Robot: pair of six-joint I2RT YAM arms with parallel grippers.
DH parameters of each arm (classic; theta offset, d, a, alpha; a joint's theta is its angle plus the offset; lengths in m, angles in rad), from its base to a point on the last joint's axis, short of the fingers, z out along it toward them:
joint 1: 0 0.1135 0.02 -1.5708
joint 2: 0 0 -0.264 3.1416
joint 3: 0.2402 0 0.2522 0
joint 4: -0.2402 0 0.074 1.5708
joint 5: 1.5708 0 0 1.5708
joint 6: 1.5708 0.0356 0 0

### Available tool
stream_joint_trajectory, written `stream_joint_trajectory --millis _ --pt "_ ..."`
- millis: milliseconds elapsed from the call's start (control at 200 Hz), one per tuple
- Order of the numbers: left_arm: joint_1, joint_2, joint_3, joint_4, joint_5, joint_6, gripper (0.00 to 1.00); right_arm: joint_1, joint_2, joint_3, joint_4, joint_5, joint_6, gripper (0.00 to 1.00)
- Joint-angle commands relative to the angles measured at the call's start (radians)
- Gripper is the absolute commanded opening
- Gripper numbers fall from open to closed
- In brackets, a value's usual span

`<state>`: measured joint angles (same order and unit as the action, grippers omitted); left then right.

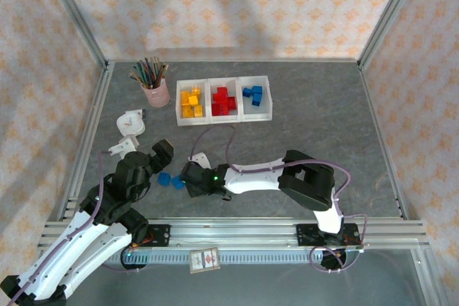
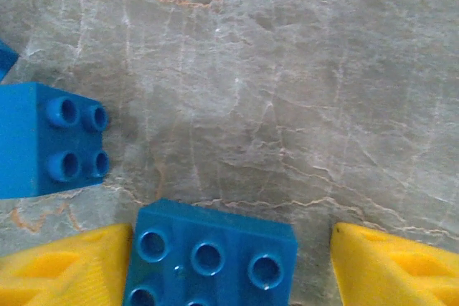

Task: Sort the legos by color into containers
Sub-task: Pick up the lego from the bottom-center of the table, then place the lego in the container.

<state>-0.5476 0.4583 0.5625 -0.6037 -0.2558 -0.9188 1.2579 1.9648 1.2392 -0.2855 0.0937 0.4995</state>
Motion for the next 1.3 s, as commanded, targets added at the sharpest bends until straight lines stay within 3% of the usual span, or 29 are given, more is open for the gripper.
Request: stream_joint_trajectory --millis 0,385,706,941,1291 --pt "0.005 0.006 -0.002 -0.018 -0.026 -0.008 0.99 0.005 -0.007 -0.008 -0.062 0.085 0.001 0.65" --pt "0.005 0.018 0.019 -0.012 -0.025 0.003 0.99 0.002 0.000 0.020 -0.034 0.060 -0.013 0.46" --pt "0.008 0.078 0.048 0.072 0.025 0.051 0.99 -0.072 -0.187 -0.054 -0.020 0.042 -0.013 0.44" --pt "0.008 0.203 0.075 0.214 0.143 0.121 0.99 -0.219 -0.281 -0.076 -0.065 0.092 -0.050 0.47" --pt "0.008 0.424 0.150 0.382 0.260 0.199 0.99 -0.527 -0.297 -0.020 -0.032 0.079 -0.145 0.49"
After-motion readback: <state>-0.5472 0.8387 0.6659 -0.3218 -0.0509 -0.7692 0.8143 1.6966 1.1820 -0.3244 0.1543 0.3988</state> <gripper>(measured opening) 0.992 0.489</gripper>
